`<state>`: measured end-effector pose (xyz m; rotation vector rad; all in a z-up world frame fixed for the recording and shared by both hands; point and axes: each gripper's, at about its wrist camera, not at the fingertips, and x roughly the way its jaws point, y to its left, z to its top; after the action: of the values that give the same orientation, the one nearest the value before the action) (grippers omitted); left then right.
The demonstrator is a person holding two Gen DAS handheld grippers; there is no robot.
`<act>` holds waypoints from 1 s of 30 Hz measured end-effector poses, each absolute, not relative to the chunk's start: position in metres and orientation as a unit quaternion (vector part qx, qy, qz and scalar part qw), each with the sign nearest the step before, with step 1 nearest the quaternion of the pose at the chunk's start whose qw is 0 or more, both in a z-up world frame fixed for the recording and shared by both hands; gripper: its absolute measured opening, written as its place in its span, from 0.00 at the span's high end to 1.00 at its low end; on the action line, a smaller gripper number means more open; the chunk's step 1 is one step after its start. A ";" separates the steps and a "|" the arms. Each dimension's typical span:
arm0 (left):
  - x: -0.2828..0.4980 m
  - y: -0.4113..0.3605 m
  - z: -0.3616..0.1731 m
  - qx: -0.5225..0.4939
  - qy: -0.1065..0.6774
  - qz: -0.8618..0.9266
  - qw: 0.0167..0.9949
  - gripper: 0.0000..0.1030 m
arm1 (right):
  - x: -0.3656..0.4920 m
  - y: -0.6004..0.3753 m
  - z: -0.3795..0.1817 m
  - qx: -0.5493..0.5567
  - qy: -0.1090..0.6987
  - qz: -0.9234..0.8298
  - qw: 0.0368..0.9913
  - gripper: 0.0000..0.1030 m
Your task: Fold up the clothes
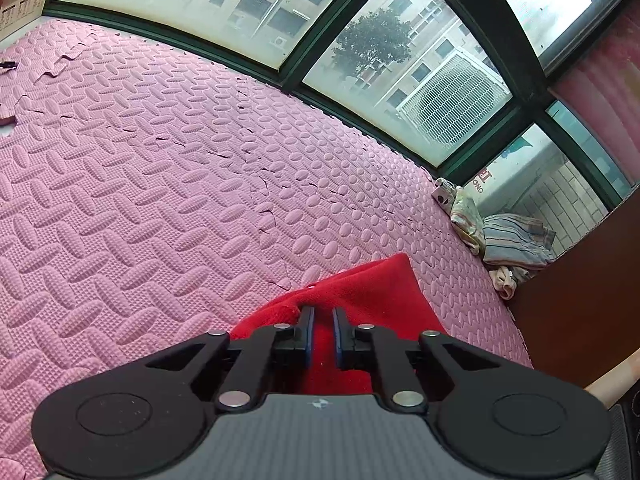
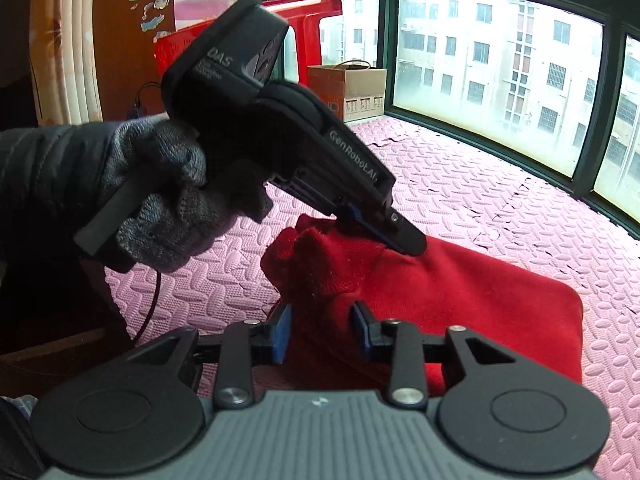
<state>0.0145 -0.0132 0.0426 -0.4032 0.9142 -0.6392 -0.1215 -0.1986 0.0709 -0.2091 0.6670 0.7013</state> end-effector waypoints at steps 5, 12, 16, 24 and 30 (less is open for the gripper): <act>0.014 -0.014 0.043 -0.190 0.430 -0.299 0.831 0.88 | -0.113 -0.235 0.086 -0.037 0.323 0.298 0.898 0.68; 0.015 -0.013 0.041 -0.195 0.430 -0.297 0.830 0.88 | -0.102 -0.269 0.063 -0.037 0.344 0.198 0.917 0.68; 0.014 -0.012 0.040 -0.198 0.430 -0.297 0.829 0.88 | -0.113 -0.260 0.050 -0.080 0.340 0.197 0.916 0.69; 0.013 -0.012 0.041 -0.196 0.428 -0.299 0.830 0.88 | -0.082 -0.269 0.077 -0.070 0.346 0.200 0.914 0.69; 0.011 -0.012 0.041 -0.198 0.427 -0.299 0.830 0.88 | -0.024 -0.274 0.069 -0.018 0.368 0.180 0.912 0.69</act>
<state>0.0110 -0.0119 0.0413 -0.4199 0.9060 -0.6347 -0.0237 -0.2736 0.0687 -0.0368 0.7576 0.3711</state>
